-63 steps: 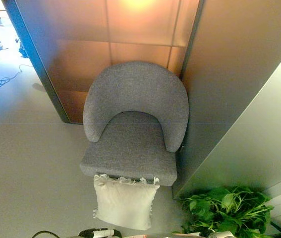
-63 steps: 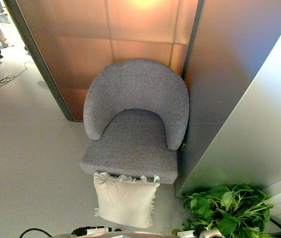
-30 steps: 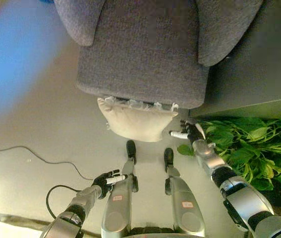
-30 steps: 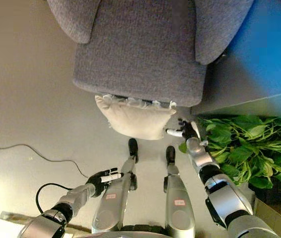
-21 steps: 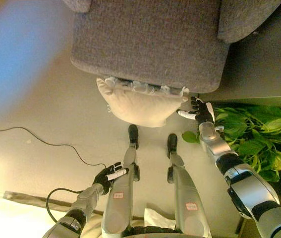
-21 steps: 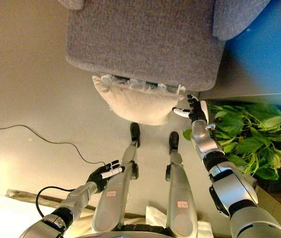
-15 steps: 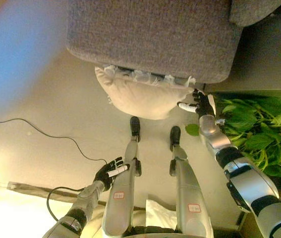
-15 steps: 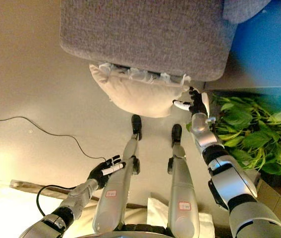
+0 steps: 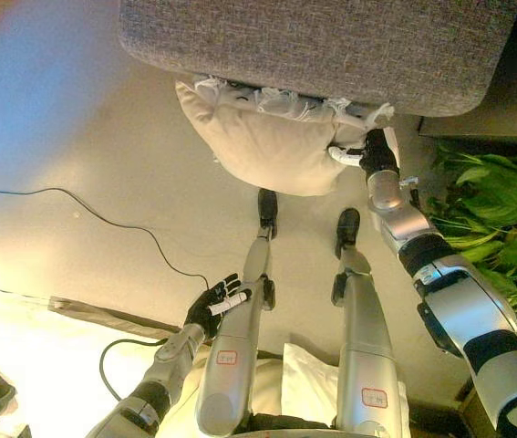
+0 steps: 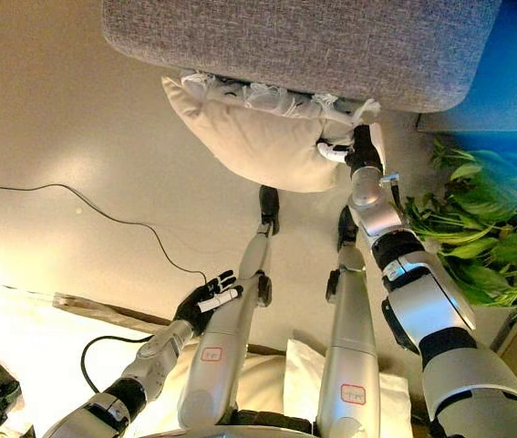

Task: Pick up the pillow and put it on the sofa.

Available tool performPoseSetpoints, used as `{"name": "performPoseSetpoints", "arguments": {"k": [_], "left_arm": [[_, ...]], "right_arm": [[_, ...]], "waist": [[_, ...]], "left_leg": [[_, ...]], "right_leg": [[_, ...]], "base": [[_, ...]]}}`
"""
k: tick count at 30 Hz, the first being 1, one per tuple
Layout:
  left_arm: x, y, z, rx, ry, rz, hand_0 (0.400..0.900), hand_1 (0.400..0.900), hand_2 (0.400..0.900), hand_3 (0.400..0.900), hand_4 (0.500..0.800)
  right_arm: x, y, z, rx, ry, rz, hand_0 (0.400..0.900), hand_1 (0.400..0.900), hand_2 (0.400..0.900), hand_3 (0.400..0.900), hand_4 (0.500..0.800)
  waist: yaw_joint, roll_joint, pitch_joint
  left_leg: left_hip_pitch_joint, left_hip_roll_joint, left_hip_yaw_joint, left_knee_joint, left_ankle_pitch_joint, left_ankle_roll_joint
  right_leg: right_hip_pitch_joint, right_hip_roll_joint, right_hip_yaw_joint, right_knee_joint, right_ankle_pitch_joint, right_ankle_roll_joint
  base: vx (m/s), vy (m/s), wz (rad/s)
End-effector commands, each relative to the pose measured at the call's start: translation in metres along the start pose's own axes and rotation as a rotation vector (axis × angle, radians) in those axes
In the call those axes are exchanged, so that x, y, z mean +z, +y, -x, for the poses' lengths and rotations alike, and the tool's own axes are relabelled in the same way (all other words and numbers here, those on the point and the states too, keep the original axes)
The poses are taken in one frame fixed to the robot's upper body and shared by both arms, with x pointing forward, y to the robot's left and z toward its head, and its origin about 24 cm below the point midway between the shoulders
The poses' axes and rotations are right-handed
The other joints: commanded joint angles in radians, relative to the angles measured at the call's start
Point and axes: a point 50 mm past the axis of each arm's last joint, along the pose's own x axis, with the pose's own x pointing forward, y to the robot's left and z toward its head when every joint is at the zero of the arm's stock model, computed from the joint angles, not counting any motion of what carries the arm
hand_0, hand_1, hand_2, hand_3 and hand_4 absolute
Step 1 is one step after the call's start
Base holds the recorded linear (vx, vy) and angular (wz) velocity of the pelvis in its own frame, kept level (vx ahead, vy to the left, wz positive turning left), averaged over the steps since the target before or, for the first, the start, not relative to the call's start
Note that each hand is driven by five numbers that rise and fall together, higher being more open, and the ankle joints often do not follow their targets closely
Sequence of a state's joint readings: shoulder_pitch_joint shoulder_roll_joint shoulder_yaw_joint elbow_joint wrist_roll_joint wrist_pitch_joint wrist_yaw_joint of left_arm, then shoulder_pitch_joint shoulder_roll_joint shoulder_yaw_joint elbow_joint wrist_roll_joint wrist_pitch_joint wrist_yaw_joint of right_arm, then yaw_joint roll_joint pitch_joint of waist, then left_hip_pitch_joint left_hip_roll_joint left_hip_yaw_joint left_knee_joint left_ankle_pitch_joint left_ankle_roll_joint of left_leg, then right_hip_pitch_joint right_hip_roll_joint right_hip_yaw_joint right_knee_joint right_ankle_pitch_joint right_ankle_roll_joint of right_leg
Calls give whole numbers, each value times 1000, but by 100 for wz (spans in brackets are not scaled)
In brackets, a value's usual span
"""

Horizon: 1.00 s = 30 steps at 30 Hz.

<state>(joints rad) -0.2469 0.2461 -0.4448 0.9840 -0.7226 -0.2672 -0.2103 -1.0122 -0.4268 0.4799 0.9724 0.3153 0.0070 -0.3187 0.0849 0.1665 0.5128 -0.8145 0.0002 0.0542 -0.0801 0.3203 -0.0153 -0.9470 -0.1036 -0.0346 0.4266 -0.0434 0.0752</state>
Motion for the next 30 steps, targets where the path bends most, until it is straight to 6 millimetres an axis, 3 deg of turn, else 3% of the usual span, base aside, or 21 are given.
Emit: {"name": "performPoseSetpoints", "arguments": {"k": [1,2,3,4,19,30], "left_arm": [[-37,-29,8,-120,101,21,900,900,900,900,800],[-37,-29,8,-122,97,19,900,900,900,900,800],[-37,-29,8,-123,96,17,900,900,900,900,800],[-37,-29,8,-124,95,15,900,900,900,900,800],[-41,-23,8,-87,119,-1,900,900,900,900,800],[-46,-2,13,-16,207,-13,900,900,900,900,800]], "right_arm": [[40,10,-2,72,-169,-26,900,900,900,900,800],[41,12,-2,78,-176,-27,900,900,900,900,800],[42,14,-2,81,-181,-28,712,712,712,712,687],[42,14,-1,86,-182,-32,400,400,400,400,500],[22,21,3,110,-140,-50,400,400,400,400,500],[2,50,32,305,-194,-74,400,400,400,400,500]], "waist": [[8,56,7],[9,55,7],[10,53,7],[10,52,7],[2,11,7],[-29,-57,7]], "left_leg": [[1,-30,7,4,-109,-47],[0,-30,8,3,-108,-48],[1,-29,9,2,-106,-48],[2,-29,9,2,-106,-48],[109,-34,-2,-1,-119,-47],[360,-27,-13,6,-173,-46]], "right_leg": [[55,3,-61,-307,181,8],[56,2,-63,-309,181,9],[58,3,-64,-309,181,8],[60,3,-65,-310,181,8],[167,12,-81,-312,178,5],[409,13,-103,-306,127,6]], "base": [[0,0,0],[0,0,0],[0,0,0],[0,0,0],[-9,-9,-3],[-19,-5,-5]]}}
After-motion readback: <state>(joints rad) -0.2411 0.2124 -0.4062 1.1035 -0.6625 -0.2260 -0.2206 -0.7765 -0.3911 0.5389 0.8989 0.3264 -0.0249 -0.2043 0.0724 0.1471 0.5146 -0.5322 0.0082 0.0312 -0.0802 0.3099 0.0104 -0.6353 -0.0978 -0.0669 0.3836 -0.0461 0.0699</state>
